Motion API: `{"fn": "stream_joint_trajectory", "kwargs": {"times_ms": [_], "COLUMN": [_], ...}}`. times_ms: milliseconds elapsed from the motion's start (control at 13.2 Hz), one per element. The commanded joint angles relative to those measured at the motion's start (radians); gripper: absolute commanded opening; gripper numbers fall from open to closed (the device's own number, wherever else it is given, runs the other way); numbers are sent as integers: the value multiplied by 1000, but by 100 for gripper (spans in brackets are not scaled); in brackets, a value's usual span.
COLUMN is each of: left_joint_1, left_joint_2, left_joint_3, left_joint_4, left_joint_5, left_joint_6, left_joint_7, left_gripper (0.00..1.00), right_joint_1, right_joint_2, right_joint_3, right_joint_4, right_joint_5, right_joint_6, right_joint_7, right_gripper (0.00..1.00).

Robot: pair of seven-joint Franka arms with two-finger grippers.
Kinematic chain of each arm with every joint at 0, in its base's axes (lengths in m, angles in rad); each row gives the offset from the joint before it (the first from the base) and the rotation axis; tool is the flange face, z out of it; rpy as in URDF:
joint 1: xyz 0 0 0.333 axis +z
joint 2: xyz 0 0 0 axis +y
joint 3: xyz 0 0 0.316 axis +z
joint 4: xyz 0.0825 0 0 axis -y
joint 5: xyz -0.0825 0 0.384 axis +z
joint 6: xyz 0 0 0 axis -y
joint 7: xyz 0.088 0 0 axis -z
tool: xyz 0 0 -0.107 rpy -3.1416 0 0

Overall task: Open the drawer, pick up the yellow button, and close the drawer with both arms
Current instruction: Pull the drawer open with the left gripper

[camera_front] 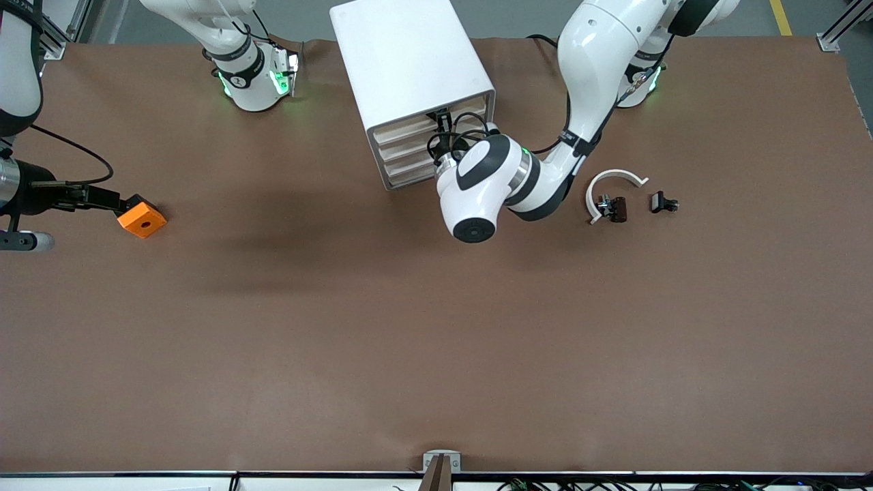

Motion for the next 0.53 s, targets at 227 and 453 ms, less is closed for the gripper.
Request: {"fn": "stream_joint_trajectory", "kwargs": {"times_ms": [227, 453], "left_joint_1": [-23, -39], "left_joint_2": [25, 27], "left_joint_3": [0, 0], "left_joint_4": [18, 18], "left_joint_5": [20, 20], "left_joint_6": [27, 35], "left_joint_7": [13, 15], "left_gripper": [36, 4], "right_joint_1": [-17, -17], "right_joint_2": [8, 8], "right_joint_3": [10, 10], "right_joint_4": [17, 17], "right_joint_5": [12, 12], "right_joint_6": [-13, -13], "right_joint_7": [6, 6], "right_gripper": [100, 100]}}
